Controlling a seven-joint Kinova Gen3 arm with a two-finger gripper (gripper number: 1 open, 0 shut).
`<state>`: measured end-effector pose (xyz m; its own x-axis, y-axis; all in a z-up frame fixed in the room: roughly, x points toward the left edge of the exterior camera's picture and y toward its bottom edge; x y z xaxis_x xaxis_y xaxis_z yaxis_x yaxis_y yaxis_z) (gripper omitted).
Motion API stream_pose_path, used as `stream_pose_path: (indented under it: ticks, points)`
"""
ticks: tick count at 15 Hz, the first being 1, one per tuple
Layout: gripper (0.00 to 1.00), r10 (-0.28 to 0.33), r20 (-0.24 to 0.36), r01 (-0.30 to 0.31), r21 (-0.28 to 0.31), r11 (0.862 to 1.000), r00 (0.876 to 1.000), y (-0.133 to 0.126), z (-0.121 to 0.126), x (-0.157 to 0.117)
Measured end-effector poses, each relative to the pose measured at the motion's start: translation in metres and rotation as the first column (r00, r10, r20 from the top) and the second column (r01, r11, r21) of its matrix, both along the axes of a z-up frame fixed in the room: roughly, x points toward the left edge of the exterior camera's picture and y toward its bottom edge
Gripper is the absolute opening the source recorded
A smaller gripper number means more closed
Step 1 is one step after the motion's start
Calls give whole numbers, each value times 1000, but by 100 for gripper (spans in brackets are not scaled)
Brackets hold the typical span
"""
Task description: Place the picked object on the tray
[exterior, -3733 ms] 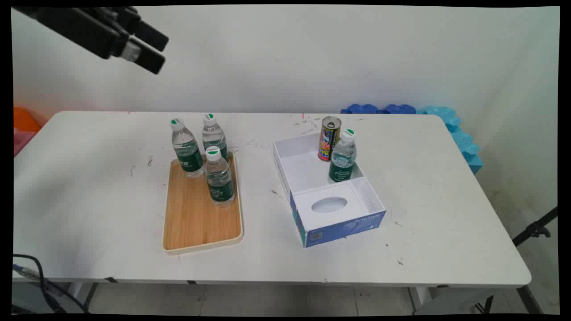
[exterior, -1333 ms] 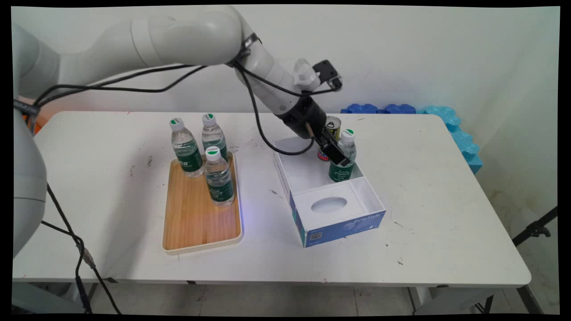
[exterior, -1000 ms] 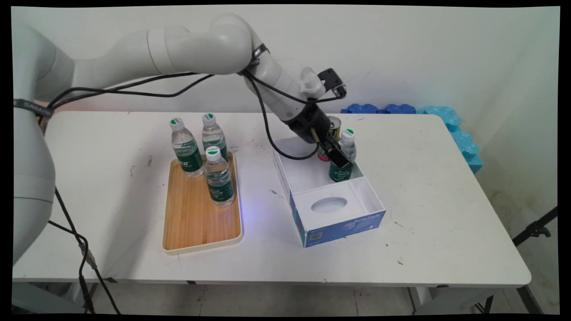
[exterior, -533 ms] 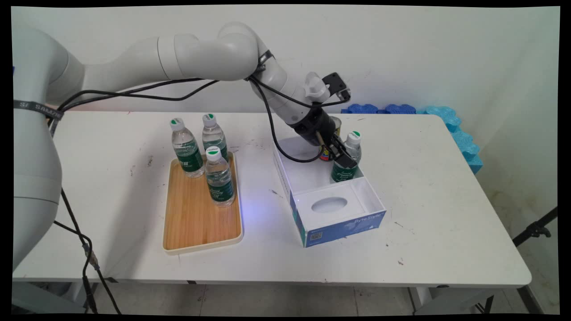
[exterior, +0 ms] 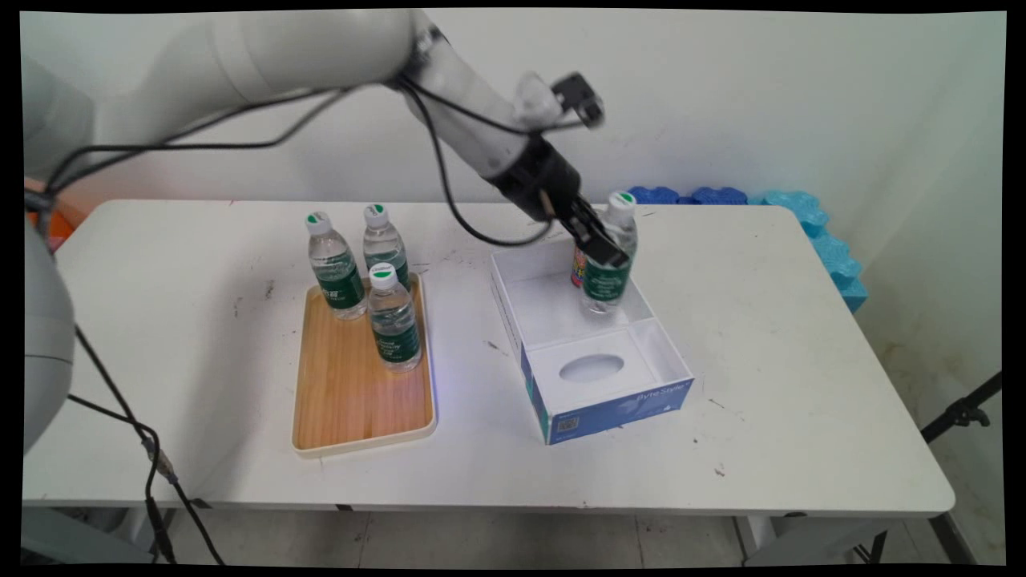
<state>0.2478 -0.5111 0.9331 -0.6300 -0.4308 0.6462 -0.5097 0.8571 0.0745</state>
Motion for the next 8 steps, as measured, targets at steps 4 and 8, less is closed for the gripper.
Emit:
stream_pose_path:
  ticks: [4,8]
  points:
    - [0,-34,-13,34,14,999,999,35,61,41]
    - [0,-81,-25,82,28,996,996,70,104,90]
